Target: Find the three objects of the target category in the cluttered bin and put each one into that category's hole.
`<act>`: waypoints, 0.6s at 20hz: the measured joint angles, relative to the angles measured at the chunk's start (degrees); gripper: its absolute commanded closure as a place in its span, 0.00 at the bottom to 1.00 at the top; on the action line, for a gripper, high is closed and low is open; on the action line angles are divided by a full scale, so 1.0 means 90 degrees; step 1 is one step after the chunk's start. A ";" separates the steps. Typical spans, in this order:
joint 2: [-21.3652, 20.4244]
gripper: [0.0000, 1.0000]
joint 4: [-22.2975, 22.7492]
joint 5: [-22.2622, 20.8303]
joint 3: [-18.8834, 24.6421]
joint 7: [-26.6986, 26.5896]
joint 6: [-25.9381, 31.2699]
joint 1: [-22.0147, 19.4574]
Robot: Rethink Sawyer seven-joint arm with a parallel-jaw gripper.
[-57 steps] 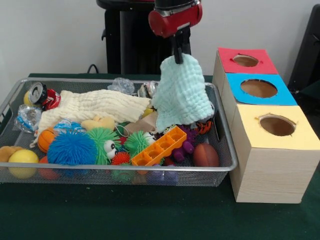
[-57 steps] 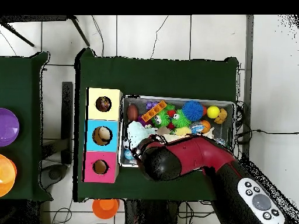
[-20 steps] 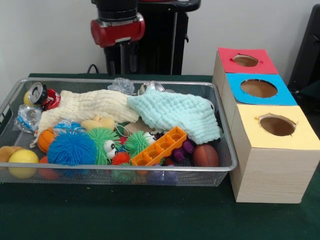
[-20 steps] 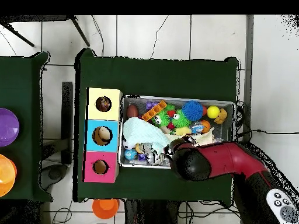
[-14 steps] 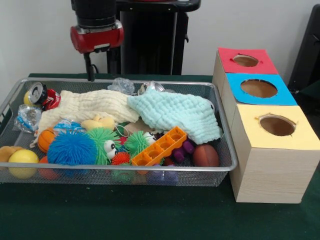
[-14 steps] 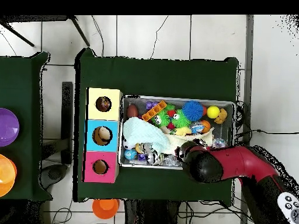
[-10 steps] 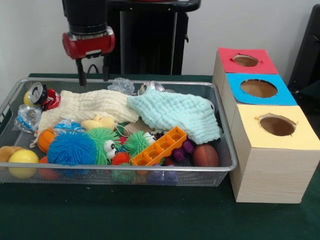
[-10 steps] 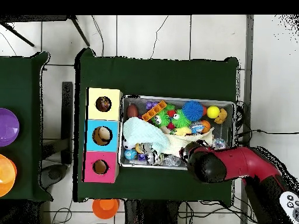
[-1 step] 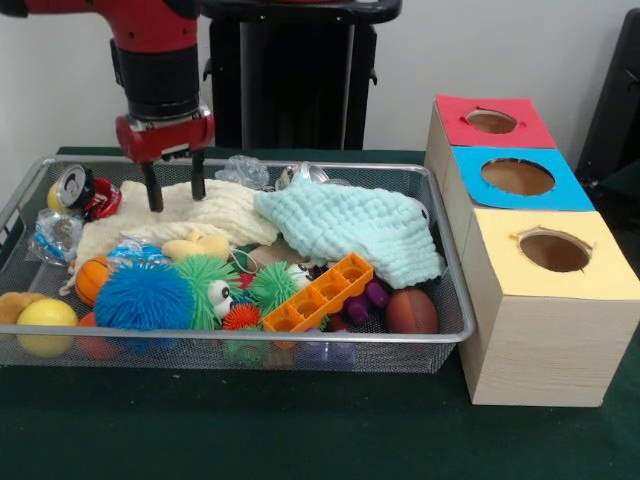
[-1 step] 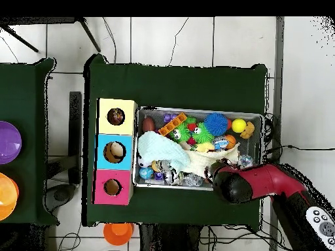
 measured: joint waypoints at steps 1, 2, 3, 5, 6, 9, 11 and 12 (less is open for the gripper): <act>0.0083 0.00 -0.0030 -0.0063 0.0000 0.0000 -0.0020 -0.0010; 0.0171 0.00 -0.0066 -0.0119 0.0000 0.0000 -0.0031 -0.0022; 0.0259 0.00 -0.0101 -0.0175 0.0000 0.0000 -0.0042 -0.0034; 0.0435 0.00 -0.0172 -0.0287 0.0000 0.0000 -0.0064 -0.0058; 0.0503 0.00 -0.0208 -0.0317 -0.0001 0.0000 -0.0064 -0.0067; 0.0754 1.00 -0.0371 -0.0342 -0.0001 0.0000 -0.0064 -0.0099; 0.0800 1.00 -0.0403 -0.0342 0.0000 0.0000 -0.0064 -0.0097; 0.0806 1.00 -0.0408 -0.0343 0.0000 0.0000 -0.0064 -0.0096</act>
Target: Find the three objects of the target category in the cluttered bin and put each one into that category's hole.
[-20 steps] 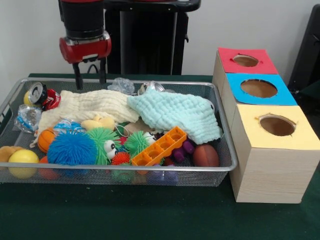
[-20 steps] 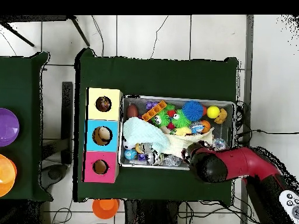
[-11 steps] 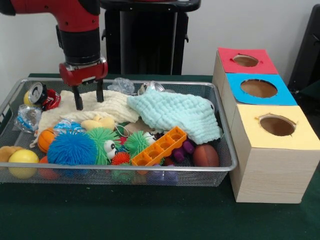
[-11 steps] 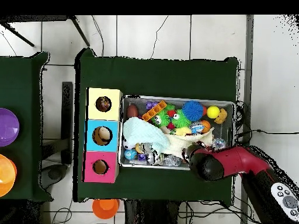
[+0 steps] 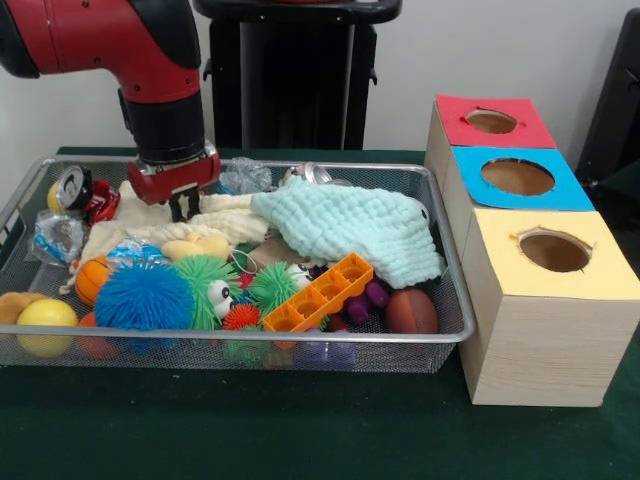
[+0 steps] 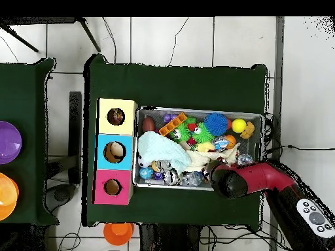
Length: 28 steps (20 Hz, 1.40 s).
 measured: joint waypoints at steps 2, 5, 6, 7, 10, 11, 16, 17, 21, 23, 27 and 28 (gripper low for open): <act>0.0000 1.00 -0.0006 0.0001 -0.0001 0.0000 0.0001 0.0000; -0.0002 1.00 -0.0010 0.0001 -0.0001 0.0000 0.0001 0.0000; -0.0002 1.00 -0.0010 0.0001 -0.0001 0.0000 0.0001 0.0000; -0.0002 1.00 -0.0011 0.0000 -0.0001 0.0000 0.0001 0.0001; -0.0012 1.00 -0.0009 0.0000 -0.0001 0.0000 0.0002 0.0013; -0.0018 1.00 -0.0008 -0.0001 -0.0002 0.0000 0.0002 0.0019; -0.0105 1.00 -0.0007 -0.0001 -0.0002 0.0000 0.0003 0.0068; -0.0160 1.00 0.0004 0.0008 -0.0001 0.0000 0.0004 0.0088; -0.0508 1.00 0.0155 0.0134 -0.0003 0.0000 0.0050 0.0181; -0.0726 1.00 0.0258 0.0236 -0.0004 0.0000 0.0114 0.0248; -0.0995 1.00 0.0364 0.0379 -0.0003 0.0000 0.0231 0.0374; -0.1086 1.00 0.0395 0.0432 -0.0003 0.0000 0.0279 0.0427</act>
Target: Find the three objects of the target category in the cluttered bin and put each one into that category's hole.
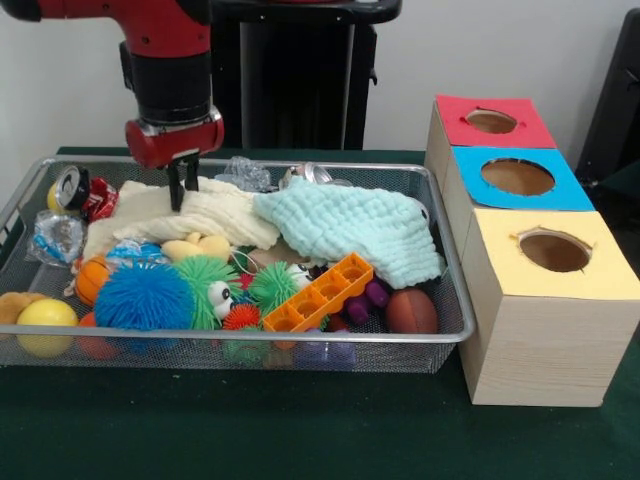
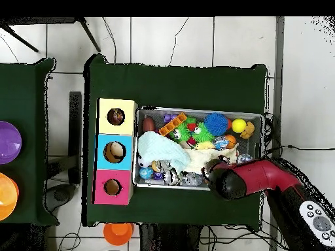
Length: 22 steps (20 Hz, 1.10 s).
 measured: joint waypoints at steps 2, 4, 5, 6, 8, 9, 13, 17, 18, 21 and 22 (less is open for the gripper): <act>-0.0156 1.00 0.0049 0.0101 0.0001 0.0000 0.0076 0.0101; -0.0299 1.00 0.0094 0.0196 0.0002 0.0000 0.0138 0.0194; -0.0353 1.00 0.0106 0.0234 0.0002 0.0000 0.0153 0.0228; -0.0407 1.00 0.0119 0.0273 0.0001 0.0000 0.0168 0.0262; -0.0515 1.00 0.0144 0.0350 0.0001 0.0000 0.0199 0.0331; -0.0566 1.00 0.0147 0.0397 0.0001 0.0000 0.0202 0.0364; -0.0782 1.00 0.0158 0.0602 0.0001 0.0000 0.0214 0.0507; -0.1023 1.00 0.0159 0.0870 0.0001 0.0000 0.0213 0.0709; -0.1066 1.00 0.0159 0.0914 0.0000 0.0000 0.0213 0.0750; -0.1181 1.00 0.0162 0.1014 -0.0018 0.0000 0.0214 0.0902; -0.1201 1.00 0.0162 0.1024 -0.0021 0.0000 0.0214 0.0938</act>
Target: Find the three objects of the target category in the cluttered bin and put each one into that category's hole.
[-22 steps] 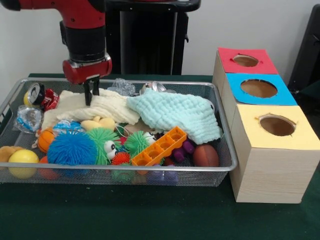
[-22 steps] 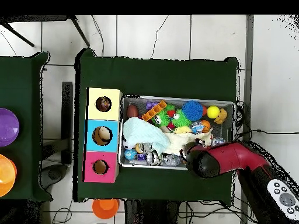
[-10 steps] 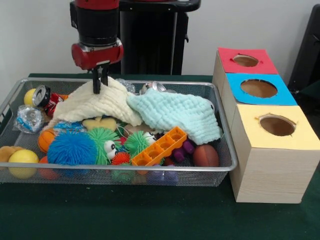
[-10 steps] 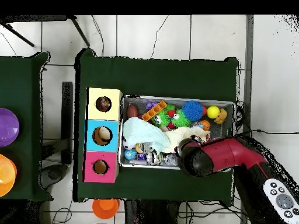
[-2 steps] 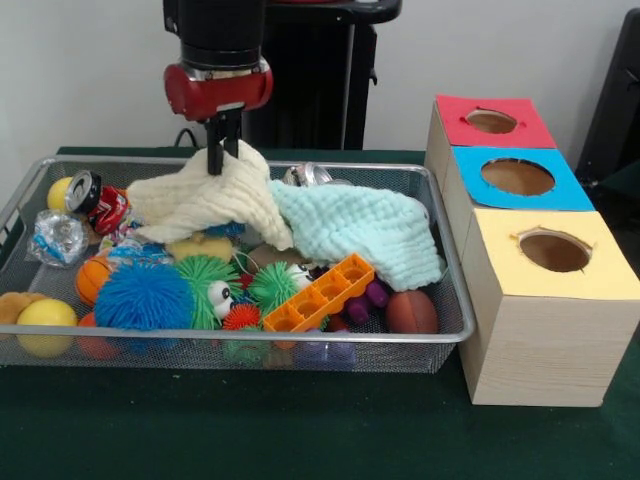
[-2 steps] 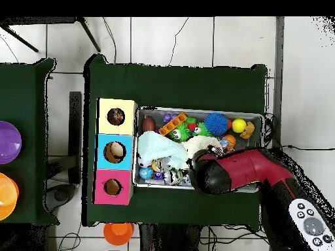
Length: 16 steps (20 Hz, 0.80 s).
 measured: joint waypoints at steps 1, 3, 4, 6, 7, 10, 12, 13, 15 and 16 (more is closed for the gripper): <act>-0.0021 1.00 0.0000 0.0010 -0.0003 0.0000 0.0000 0.0036; -0.0054 1.00 0.0002 0.0022 -0.0020 0.0000 0.0000 0.0135; -0.0070 1.00 0.0003 0.0028 -0.0028 0.0000 0.0000 0.0184; -0.0093 1.00 0.0004 0.0034 -0.0068 0.0000 0.0000 0.0294; -0.0098 1.00 0.0003 0.0034 -0.0099 0.0000 -0.0001 0.0355; -0.0101 1.00 0.0005 0.0031 -0.0222 0.0000 -0.0001 0.0521; -0.0097 1.00 0.0005 0.0028 -0.0322 0.0000 -0.0001 0.0630; -0.0093 1.00 0.0005 0.0030 -0.0388 0.0000 -0.0001 0.0697; -0.0071 1.00 0.0004 0.0037 -0.0468 0.0000 -0.0002 0.0791; -0.0061 0.00 0.0004 0.0040 -0.0508 0.0000 -0.0003 0.0837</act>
